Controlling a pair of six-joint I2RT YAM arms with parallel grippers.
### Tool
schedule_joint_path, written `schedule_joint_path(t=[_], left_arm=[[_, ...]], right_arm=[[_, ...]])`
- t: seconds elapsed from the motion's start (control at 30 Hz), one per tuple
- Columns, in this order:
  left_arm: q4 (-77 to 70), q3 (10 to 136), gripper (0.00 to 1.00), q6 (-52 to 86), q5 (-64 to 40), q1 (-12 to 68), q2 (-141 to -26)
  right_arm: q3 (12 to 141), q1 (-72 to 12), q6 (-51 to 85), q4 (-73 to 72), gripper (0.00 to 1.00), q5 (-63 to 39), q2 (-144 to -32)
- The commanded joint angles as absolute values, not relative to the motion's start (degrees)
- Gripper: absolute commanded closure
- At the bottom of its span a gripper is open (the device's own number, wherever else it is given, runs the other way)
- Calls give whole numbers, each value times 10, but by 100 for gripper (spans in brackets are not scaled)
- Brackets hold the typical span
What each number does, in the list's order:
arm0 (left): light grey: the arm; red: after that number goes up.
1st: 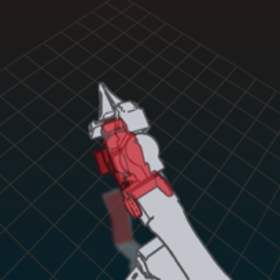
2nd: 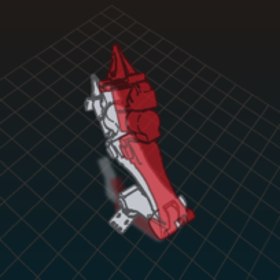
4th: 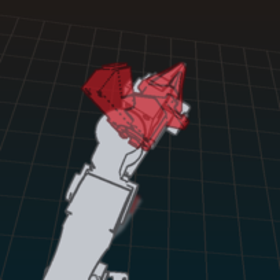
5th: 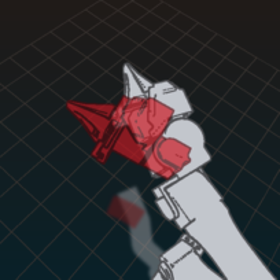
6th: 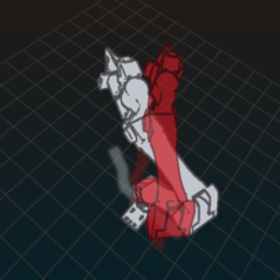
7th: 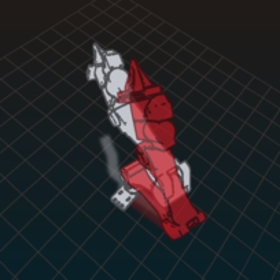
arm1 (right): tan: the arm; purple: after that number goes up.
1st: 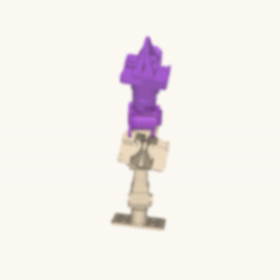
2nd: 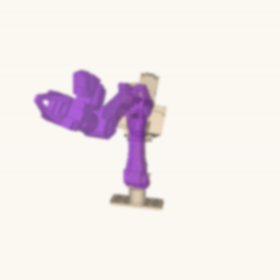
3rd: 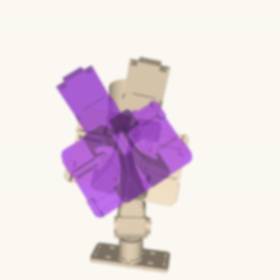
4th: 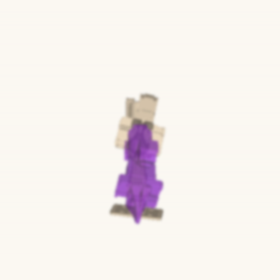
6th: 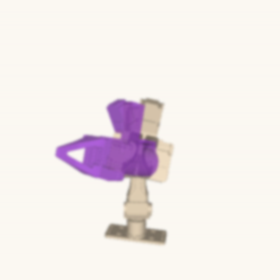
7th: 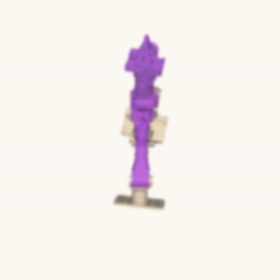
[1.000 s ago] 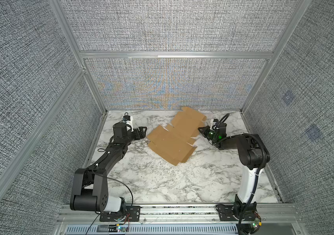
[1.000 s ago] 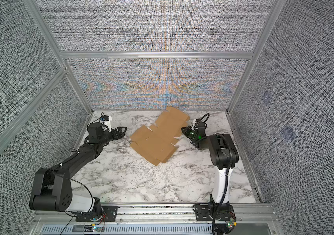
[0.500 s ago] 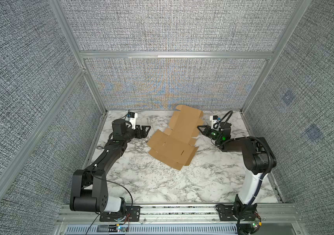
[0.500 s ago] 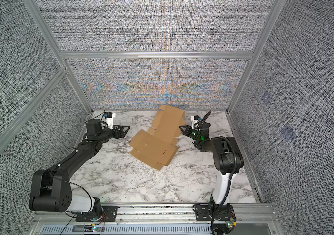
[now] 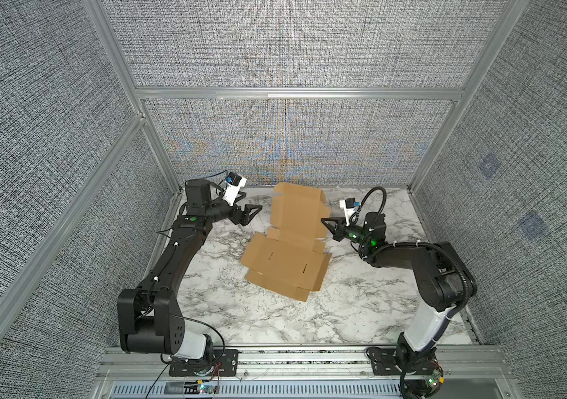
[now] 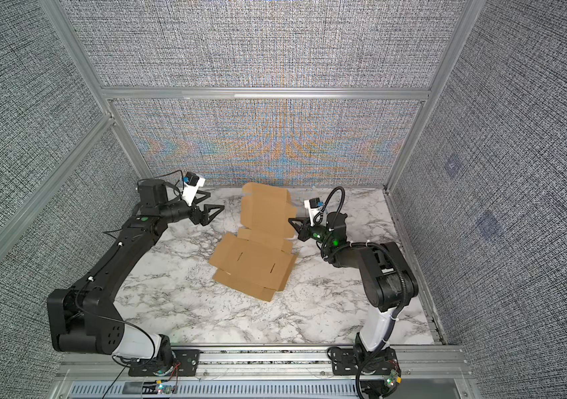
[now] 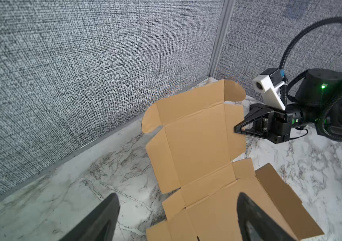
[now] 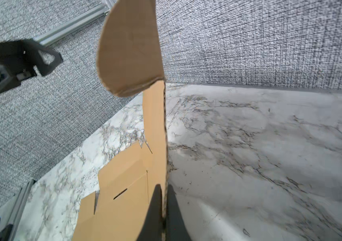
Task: Assemble paper box
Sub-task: First fold the bottom flaps of a flat cardboard box at the center of the table.
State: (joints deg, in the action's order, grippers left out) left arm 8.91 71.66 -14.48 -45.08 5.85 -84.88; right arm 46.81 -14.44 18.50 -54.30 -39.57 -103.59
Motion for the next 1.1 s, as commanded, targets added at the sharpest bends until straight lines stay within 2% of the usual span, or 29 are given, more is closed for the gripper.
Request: schedule_joint_path(t=[0.0, 0.1, 0.2, 0.43, 0.7, 0.77, 1.0, 1.07], left_arm=[[152, 752, 10, -233, -464, 58, -862], [168, 780, 10, -243, -475, 59, -876], [221, 799, 10, -329, -514, 63, -885], [356, 901, 10, -517, -481, 101, -936], [424, 961, 11, -595, -450, 140, -973], [438, 959, 13, -614, -443, 152, -979], [444, 928, 37, -632, -415, 176, -976], [442, 917, 42, -631, -411, 180, -976]], right_arm=[[459, -156, 90, -602, 100, -422, -1030], [445, -161, 60, -637, 100, -427, -1027], [426, -168, 25, -670, 100, -435, -1014], [424, -186, -66, -593, 100, -435, -985], [439, -219, -158, -481, 100, -409, -950], [442, -228, -171, -467, 100, -406, -947], [445, -242, -178, -454, 100, -390, -946], [445, -245, -182, -450, 100, -386, -947]])
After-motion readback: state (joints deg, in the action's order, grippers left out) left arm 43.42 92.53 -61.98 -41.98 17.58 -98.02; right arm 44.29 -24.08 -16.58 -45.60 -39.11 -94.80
